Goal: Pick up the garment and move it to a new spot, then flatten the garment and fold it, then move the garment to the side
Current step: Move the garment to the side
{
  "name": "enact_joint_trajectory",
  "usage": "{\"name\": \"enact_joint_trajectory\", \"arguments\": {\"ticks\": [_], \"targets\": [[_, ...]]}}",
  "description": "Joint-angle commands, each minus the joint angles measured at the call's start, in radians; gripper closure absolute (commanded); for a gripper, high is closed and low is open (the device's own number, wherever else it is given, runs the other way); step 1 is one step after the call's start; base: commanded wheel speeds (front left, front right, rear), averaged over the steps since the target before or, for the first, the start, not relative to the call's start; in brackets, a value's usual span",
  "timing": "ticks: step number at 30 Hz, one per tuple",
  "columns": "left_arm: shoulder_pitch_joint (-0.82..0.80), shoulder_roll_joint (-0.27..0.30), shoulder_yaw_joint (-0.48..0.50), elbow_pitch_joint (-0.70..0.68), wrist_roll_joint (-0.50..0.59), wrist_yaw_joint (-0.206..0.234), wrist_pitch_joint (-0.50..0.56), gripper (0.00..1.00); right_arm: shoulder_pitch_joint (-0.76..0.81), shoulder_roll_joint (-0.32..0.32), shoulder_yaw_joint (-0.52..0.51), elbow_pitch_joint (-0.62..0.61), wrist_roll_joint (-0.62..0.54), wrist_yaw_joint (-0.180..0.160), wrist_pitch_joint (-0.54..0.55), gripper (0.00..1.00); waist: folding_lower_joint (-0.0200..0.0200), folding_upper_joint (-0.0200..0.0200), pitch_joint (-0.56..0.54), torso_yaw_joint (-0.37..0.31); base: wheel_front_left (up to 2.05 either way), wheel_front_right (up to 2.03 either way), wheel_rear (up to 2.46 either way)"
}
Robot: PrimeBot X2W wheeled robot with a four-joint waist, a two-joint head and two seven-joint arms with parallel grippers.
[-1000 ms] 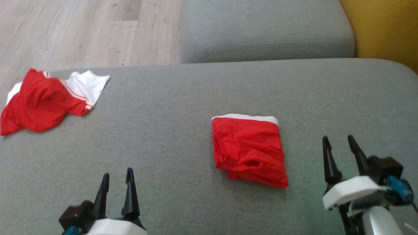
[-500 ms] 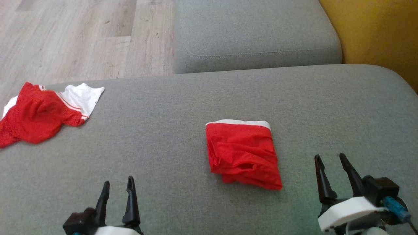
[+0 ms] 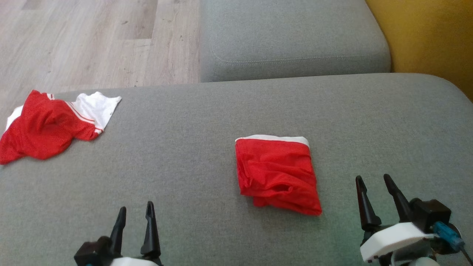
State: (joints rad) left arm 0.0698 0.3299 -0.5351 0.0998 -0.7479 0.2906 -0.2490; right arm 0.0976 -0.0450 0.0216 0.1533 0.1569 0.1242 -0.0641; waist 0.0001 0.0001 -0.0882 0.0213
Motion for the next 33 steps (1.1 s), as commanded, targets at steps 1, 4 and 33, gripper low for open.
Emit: {"name": "enact_joint_trajectory", "arguments": {"ticks": [1,4,33], "targets": [[-0.043,0.009,0.031,-0.022,0.005,0.003,-0.009,0.0,-0.035,-0.005,0.02,-0.032,-0.006,0.007,0.0,0.0,-0.0001,-0.0001,0.001,0.002,0.0,0.0,0.0],[-0.045,0.009,0.028,-0.019,0.006,0.003,-0.008,0.0,-0.038,-0.005,0.017,-0.023,-0.005,0.007,0.003,0.0,-0.0001,-0.0001,0.007,0.006,0.0,0.0,0.0],[-0.108,-0.033,-0.001,0.027,0.029,-0.026,-0.004,0.0,-0.404,-0.005,-0.062,0.476,-0.041,0.007,0.218,0.09,-0.0001,-0.0001,0.184,0.235,0.0,0.0,0.0]]}}
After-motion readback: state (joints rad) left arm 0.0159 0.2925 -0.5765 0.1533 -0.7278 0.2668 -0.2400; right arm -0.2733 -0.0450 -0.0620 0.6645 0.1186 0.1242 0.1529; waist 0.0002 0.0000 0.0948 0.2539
